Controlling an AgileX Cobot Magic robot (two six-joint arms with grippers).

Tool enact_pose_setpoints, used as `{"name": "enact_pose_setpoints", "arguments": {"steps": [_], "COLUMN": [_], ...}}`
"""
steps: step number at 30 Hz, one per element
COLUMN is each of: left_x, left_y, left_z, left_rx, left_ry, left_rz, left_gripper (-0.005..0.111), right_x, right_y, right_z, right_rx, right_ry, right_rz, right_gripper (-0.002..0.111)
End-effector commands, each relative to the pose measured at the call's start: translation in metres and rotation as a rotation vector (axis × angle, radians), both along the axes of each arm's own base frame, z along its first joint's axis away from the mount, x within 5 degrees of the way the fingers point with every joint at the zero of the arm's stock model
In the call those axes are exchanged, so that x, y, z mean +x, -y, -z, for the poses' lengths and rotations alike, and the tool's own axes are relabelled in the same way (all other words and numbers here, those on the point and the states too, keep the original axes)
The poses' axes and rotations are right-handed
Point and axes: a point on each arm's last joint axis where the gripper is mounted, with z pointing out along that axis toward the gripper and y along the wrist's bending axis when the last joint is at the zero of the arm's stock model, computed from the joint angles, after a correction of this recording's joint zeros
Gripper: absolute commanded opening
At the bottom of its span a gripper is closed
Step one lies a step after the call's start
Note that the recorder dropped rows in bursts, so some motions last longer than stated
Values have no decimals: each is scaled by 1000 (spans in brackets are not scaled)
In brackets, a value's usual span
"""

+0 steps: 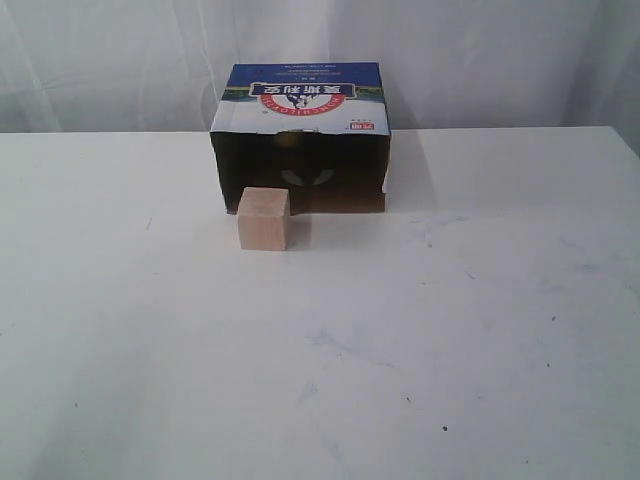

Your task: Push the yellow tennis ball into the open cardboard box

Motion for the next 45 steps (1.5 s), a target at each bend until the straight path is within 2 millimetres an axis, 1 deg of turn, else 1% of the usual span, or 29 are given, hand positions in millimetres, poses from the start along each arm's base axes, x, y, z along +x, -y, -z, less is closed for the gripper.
{"name": "enact_pose_setpoints", "arguments": {"steps": [1, 3, 7, 10, 11, 14, 16, 18, 20, 22, 26, 29, 31, 36, 38, 41, 43, 45], "left_x": [0, 0, 0, 0, 0, 0, 0, 0, 0, 0, 0, 0, 0, 0, 0, 0, 0, 0], "left_y": [0, 0, 0, 0, 0, 0, 0, 0, 0, 0, 0, 0, 0, 0, 0, 0, 0, 0], "left_z": [0, 0, 0, 0, 0, 0, 0, 0, 0, 0, 0, 0, 0, 0, 0, 0, 0, 0], "left_rx": [-21, -21, -21, -21, -21, -21, -21, -21, -21, -21, -20, -20, -20, -20, -19, -19, -19, -19], "left_ry": [6, 6, 6, 6, 6, 6, 6, 6, 6, 6, 6, 6, 6, 6, 6, 6, 6, 6], "left_rz": [-2, -2, -2, -2, -2, -2, -2, -2, -2, -2, -2, -2, -2, -2, -2, -2, -2, -2], "left_gripper": [0, 0, 0, 0, 0, 0, 0, 0, 0, 0, 0, 0, 0, 0, 0, 0, 0, 0], "right_x": [-61, -78, -104, -134, -149, -177, -188, -198, -201, -202, -203, -204, -204, -203, -203, -203, -201, -196], "right_y": [-34, -37, -33, -28, -26, -13, -7, -4, -7, -8, -4, -3, -3, -6, -8, -10, -11, -14], "right_z": [-24, -30, -34, -36, -35, -24, -15, -6, 0, 7, 19, 21, 18, 9, 7, 4, 3, 6], "right_rx": [-174, -178, -140, -143, -138, -95, -69, 41, 187, 275, 316, 316, 273, 51, -11, -95, -170, -203], "right_ry": [385, 441, 457, 472, 480, 414, 359, 322, 308, 260, 144, 127, 146, 177, 192, 258, 305, 333], "right_rz": [-261, -264, -179, -70, -21, 161, 250, 285, 245, 243, 315, 330, 314, 273, 262, 249, 238, 210], "right_gripper": [0, 0, 0, 0, 0, 0, 0, 0, 0, 0, 0, 0, 0, 0, 0, 0, 0, 0]}}
